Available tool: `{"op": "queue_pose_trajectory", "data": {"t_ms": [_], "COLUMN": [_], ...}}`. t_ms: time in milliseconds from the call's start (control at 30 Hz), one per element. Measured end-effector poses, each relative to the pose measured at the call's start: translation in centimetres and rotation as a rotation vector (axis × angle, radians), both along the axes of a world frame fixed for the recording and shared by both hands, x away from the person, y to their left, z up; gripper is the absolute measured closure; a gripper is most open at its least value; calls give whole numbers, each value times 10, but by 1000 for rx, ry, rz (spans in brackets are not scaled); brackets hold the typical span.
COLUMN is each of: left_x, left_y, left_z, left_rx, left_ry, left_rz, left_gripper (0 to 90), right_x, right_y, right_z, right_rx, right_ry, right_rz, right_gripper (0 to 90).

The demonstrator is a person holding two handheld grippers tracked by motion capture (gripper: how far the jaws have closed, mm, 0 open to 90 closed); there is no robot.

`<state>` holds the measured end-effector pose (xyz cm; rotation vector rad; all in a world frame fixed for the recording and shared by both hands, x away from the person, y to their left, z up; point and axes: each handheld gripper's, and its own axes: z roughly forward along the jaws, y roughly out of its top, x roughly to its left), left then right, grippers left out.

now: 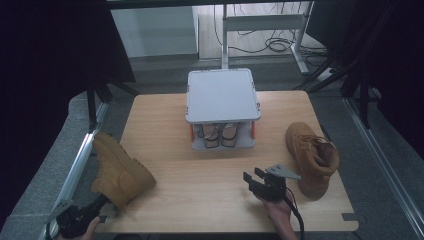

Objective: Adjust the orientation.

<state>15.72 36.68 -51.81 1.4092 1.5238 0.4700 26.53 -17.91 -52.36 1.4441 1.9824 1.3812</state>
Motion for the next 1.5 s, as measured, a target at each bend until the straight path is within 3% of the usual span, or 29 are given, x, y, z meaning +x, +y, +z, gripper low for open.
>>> {"op": "queue_pose_trajectory", "data": {"t_ms": [767,933,1067,1267,1500], "left_x": [15,23,29,45,65], "left_y": [-10,-15,-20,-34,-46], "left_z": [19,23,23,24,36], "left_rx": [-23,-36,-80,-83,-47], "left_ry": [-48,-57,-66,-60,-62], "left_rz": [-28,-47,-83,-117,-155], "left_gripper": [893,893,892,893,893], "right_x": [1,2,2,2,3], "right_y": [0,-1,-2,-3,-6], "right_z": [-2,-2,-1,-2,-2], "right_rx": [-11,-11,31,31,25], "right_ry": [7,10,24,29,28], "right_rz": [-1,-2,6,3,-11], "right_gripper": [476,476,476,470,467]}}
